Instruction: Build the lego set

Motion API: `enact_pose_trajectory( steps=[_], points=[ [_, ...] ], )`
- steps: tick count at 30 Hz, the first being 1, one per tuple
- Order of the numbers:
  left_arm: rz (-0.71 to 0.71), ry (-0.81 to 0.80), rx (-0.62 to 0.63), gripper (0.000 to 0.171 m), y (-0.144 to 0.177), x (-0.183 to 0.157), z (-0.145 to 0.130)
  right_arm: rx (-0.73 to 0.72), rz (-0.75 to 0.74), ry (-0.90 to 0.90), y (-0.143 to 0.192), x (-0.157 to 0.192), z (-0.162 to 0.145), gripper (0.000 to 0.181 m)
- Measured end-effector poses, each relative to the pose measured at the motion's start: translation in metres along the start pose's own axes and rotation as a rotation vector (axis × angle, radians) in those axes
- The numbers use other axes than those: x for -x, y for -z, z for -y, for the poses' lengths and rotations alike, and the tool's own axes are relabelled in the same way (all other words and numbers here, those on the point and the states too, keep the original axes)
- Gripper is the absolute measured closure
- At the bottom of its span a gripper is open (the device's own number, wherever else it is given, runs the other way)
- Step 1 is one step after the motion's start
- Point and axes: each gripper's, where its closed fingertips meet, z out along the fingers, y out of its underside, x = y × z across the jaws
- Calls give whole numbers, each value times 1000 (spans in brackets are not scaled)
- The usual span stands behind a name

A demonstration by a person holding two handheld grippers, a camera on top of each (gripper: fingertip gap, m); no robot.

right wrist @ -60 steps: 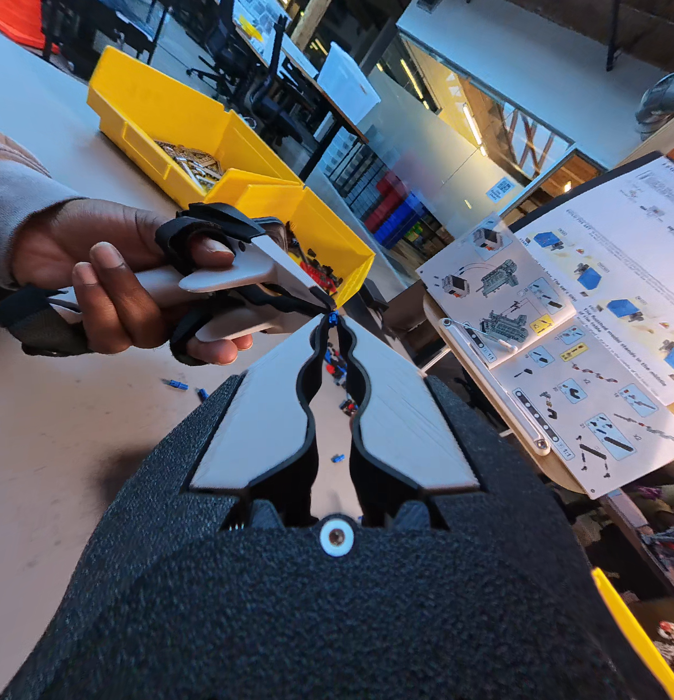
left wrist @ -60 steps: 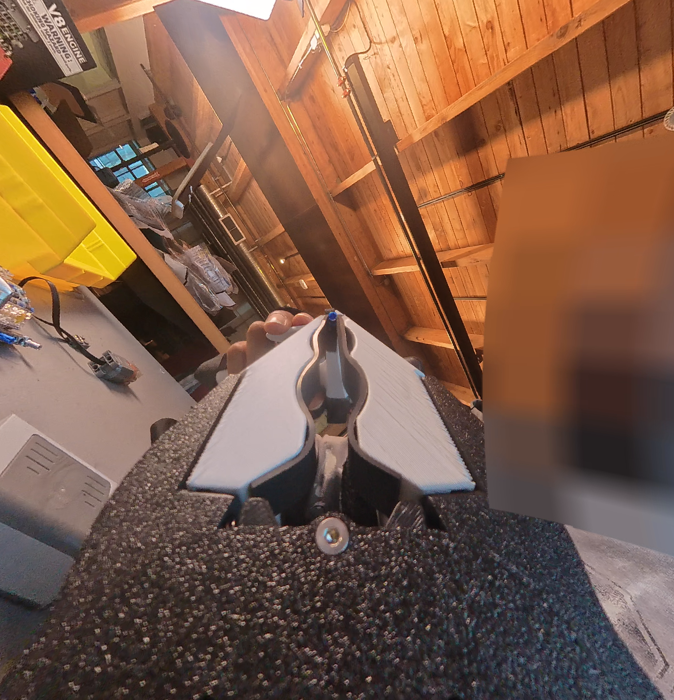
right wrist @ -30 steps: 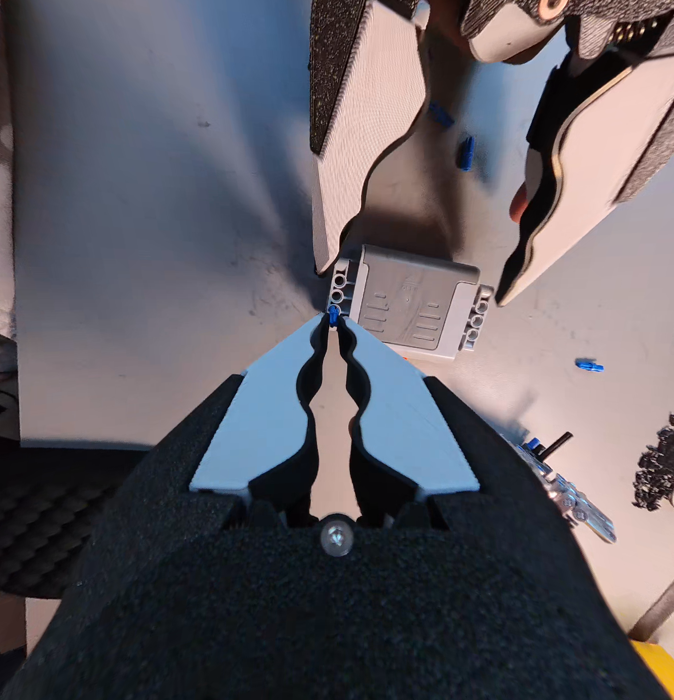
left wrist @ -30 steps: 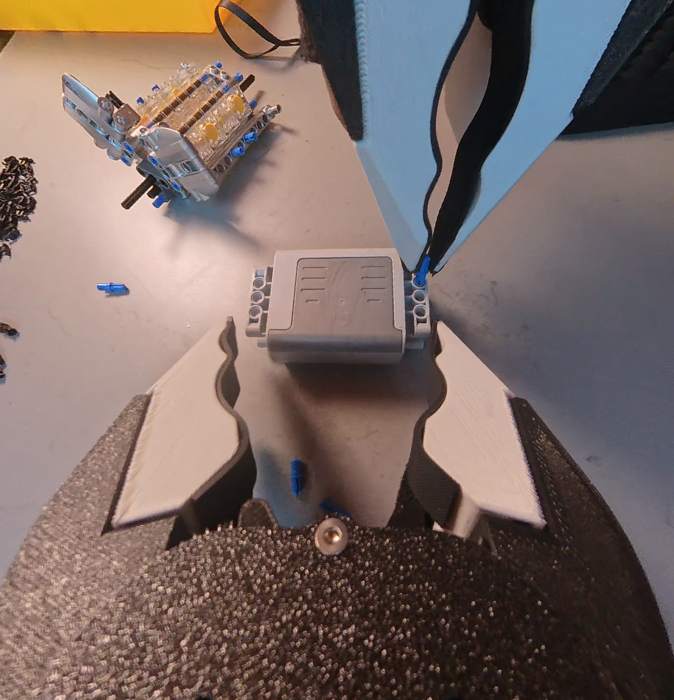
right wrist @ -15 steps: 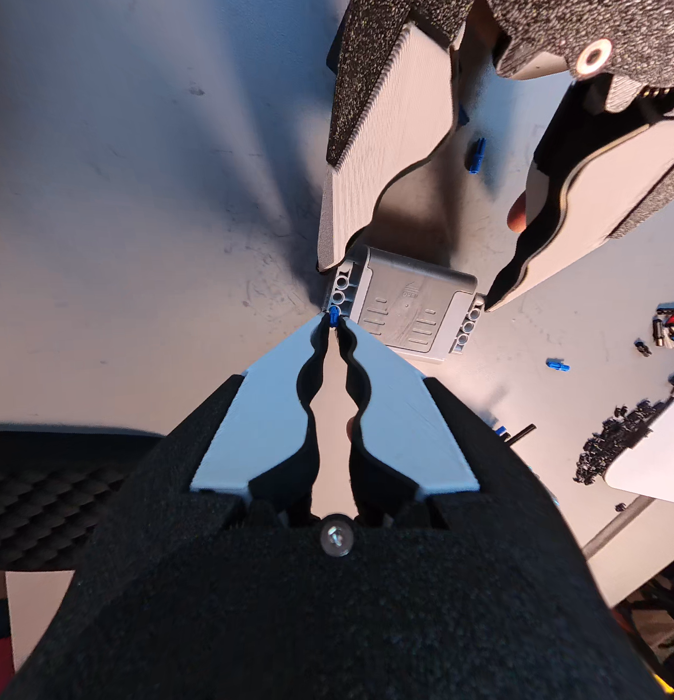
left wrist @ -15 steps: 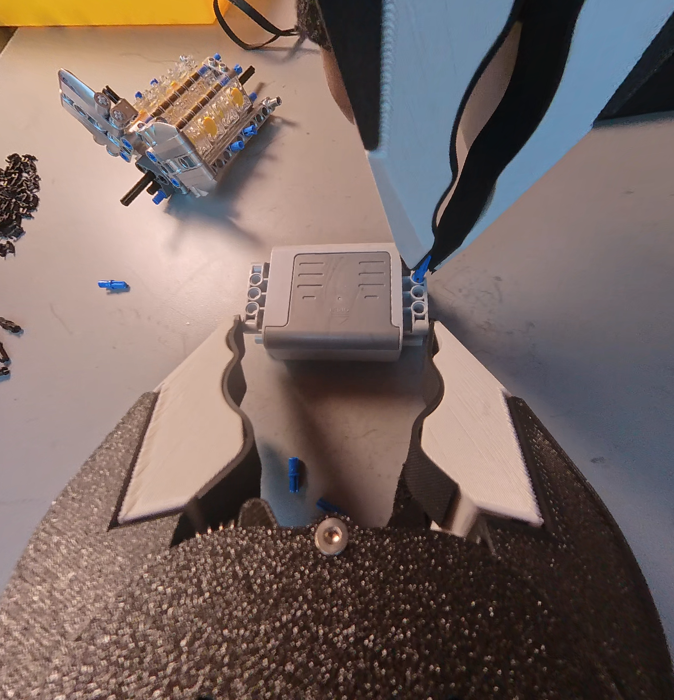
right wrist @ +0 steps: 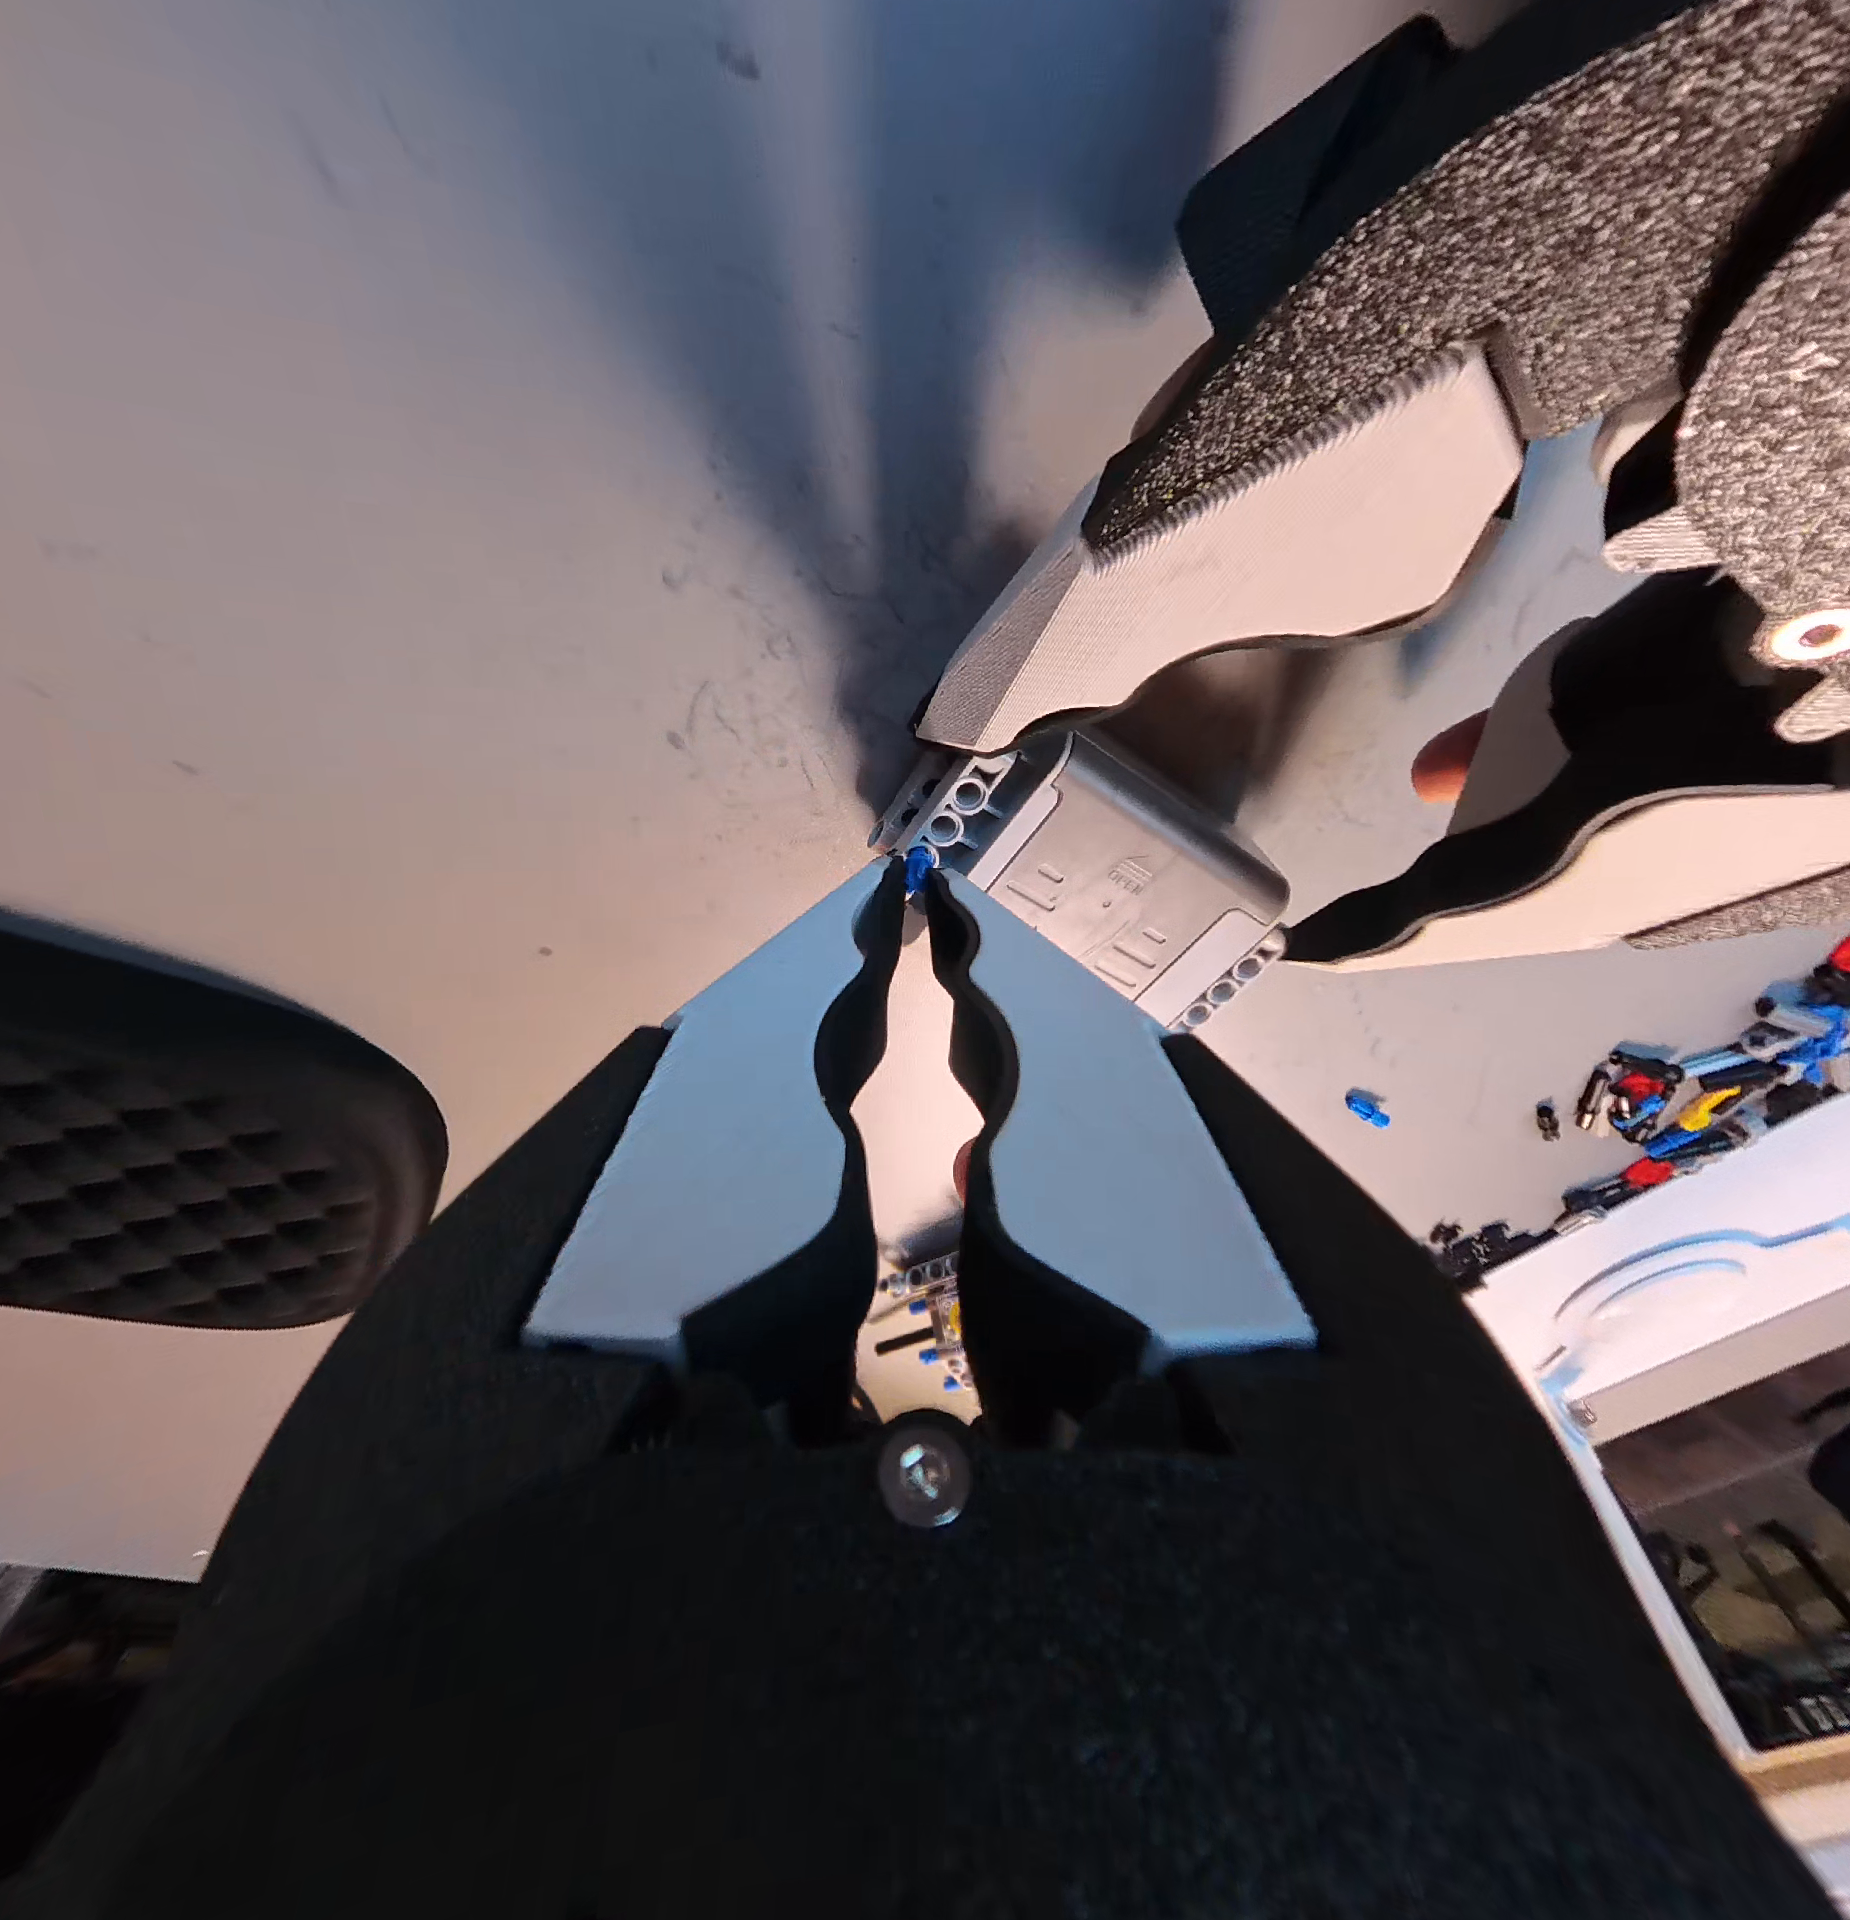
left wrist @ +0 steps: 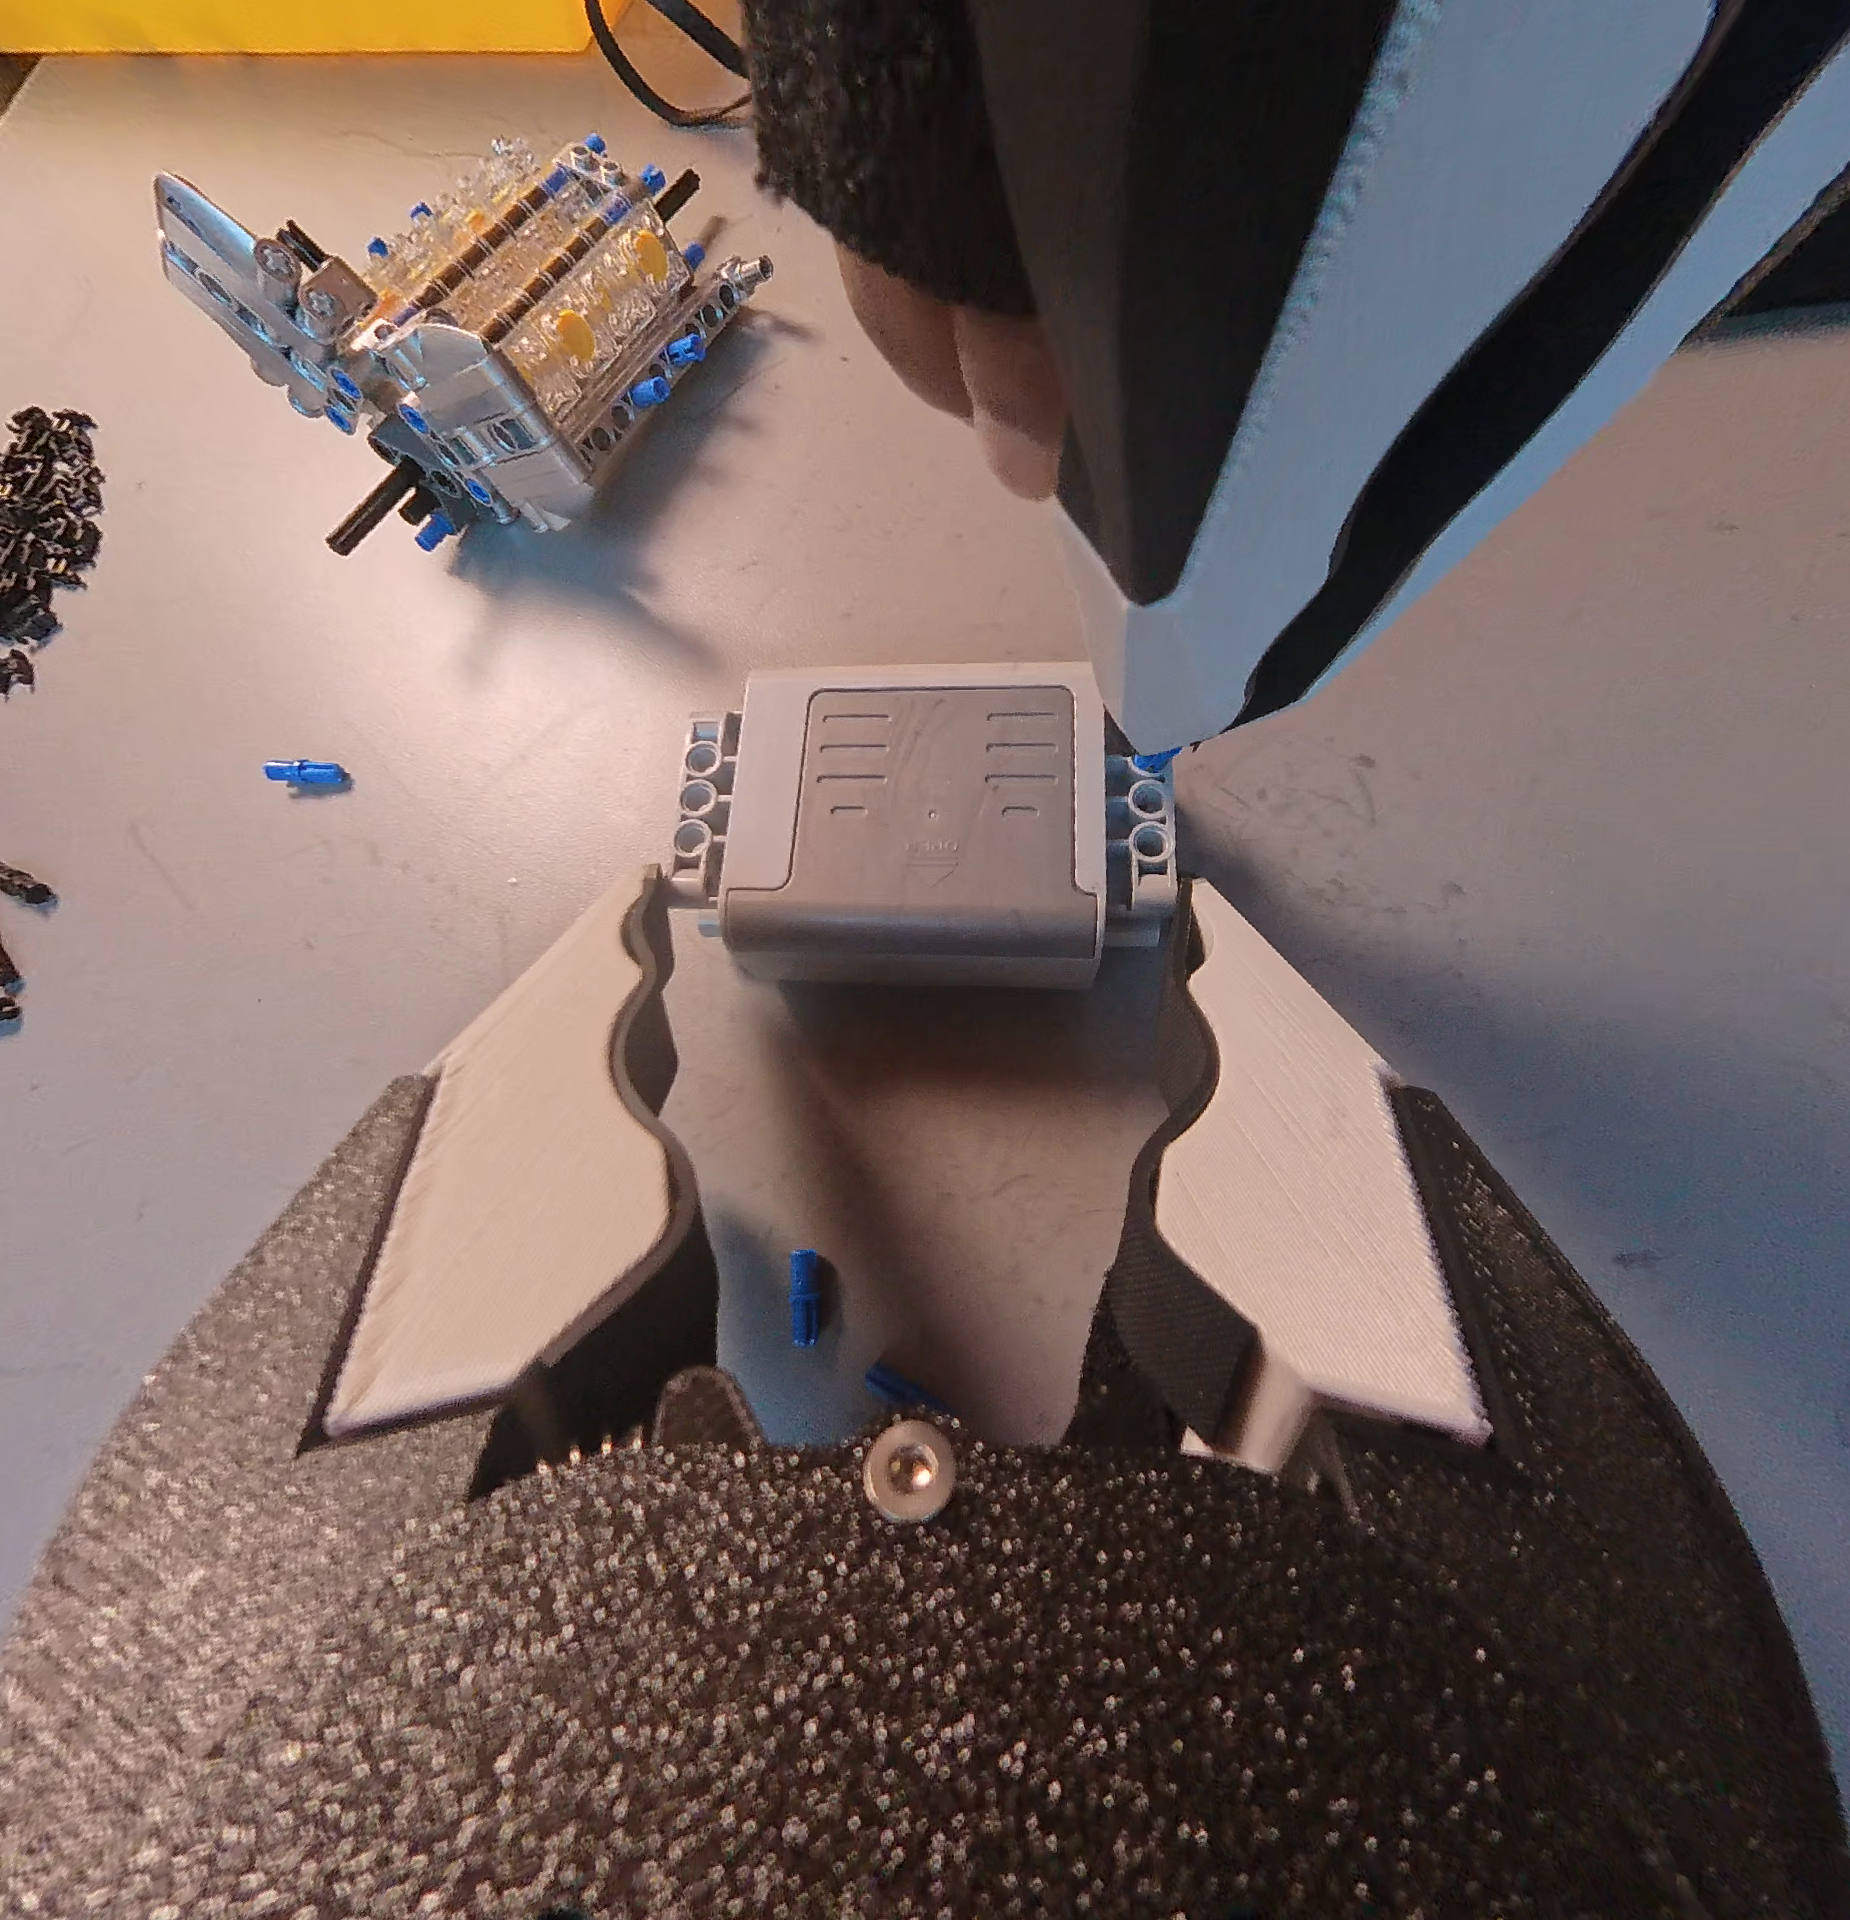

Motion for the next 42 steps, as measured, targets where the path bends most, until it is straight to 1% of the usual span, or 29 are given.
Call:
enact_pose_trajectory(
  steps=[4, 6, 11, 14, 17, 20, 22, 24, 27, 30, 32, 34, 36, 39, 42],
  points=[
    [4, 11, 1, 79, 0, 0, -1, -58, 15, -66, 0, 0, 2, 179],
    [4, 21, 4, 79, 1, 0, -1, -83, 12, -136, -2, 0, -1, 178],
    [6, 41, 10, 79, 1, 0, -2, -221, -1, -360, -2, 1, 0, 178],
    [6, 44, 11, 79, 1, 0, -2, -237, -25, -446, -3, 0, 1, 178],
    [5, 47, 11, 80, 2, 0, -3, -270, -93, -500, -2, -1, 1, 177],
    [12, 26, 17, 80, 2, 0, -4, -295, -115, -502, -2, 4, 3, 165],
    [16, 13, 29, 80, 1, 0, -7, -299, -139, -506, -2, 4, 1, 166],
    [7, 4, 42, 90, 0, -2, -9, -307, -148, -525, -2, 4, -2, 165],
    [23, -22, 36, 92, 1, -2, -8, -322, -158, -553, -2, 4, -3, 165],
    [19, -18, 10, 96, 5, -1, -5, -320, -184, -535, -2, 4, -3, 166],
    [-2, 11, -50, 92, 10, -2, 4, -324, -196, -525, -2, 4, -2, 166],
    [-9, 16, -89, 83, 11, -2, 12, -319, -213, -500, -2, 4, -2, 166],
    [0, -22, -57, 73, 3, -3, 11, -311, -239, -454, -2, 3, -1, 166],
    [12, -51, 18, 72, -8, -4, 3, -316, -283, -387, -2, 5, 1, 166],
    [16, -40, 15, 73, -8, -4, 4, -331, -328, -369, -2, 7, 1, 160]
  ],
)
